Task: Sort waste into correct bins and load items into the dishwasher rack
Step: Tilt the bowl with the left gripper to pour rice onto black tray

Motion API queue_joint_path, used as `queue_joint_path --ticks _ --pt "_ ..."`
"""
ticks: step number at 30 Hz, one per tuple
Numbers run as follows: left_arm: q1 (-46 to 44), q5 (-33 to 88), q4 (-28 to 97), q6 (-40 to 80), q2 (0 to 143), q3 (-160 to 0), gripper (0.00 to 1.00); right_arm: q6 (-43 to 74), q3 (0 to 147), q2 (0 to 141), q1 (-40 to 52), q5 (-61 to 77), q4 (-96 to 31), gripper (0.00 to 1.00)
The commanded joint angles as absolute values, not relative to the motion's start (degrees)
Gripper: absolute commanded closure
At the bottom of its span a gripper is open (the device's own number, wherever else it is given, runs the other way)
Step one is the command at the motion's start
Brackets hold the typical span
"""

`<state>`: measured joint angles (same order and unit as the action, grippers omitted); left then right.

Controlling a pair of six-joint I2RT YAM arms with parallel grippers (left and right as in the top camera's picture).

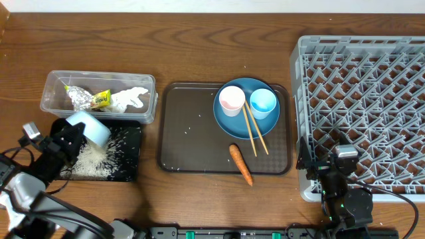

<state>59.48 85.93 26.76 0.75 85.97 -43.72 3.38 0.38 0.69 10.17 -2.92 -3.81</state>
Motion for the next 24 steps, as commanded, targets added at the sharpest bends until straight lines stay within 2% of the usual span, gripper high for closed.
queue_joint_path --ticks 1,12,16,19,22,24 --pt "59.8 90.0 27.8 -1.5 88.4 -43.4 0.94 2.7 0.3 0.4 9.3 -2.7 -4.1 0.01" --pt "59.8 90.1 28.5 0.1 89.1 -43.4 0.94 2.7 0.3 0.4 9.3 -2.7 -4.1 0.01" --pt "60.0 90.1 32.6 2.7 88.3 -43.4 0.94 2.7 0.3 0.4 9.3 -2.7 -4.1 0.01" --pt "61.3 90.0 29.2 1.1 87.3 -43.4 0.94 2.7 0.3 0.4 9.3 -2.7 -4.1 0.01" --pt "61.9 90.1 28.1 7.0 87.5 -43.4 0.94 2.7 0.3 0.4 9.3 -2.7 -4.1 0.01" --pt "62.0 90.1 29.2 6.7 87.0 -43.4 0.94 2.7 0.3 0.4 9.3 -2.7 -4.1 0.01"
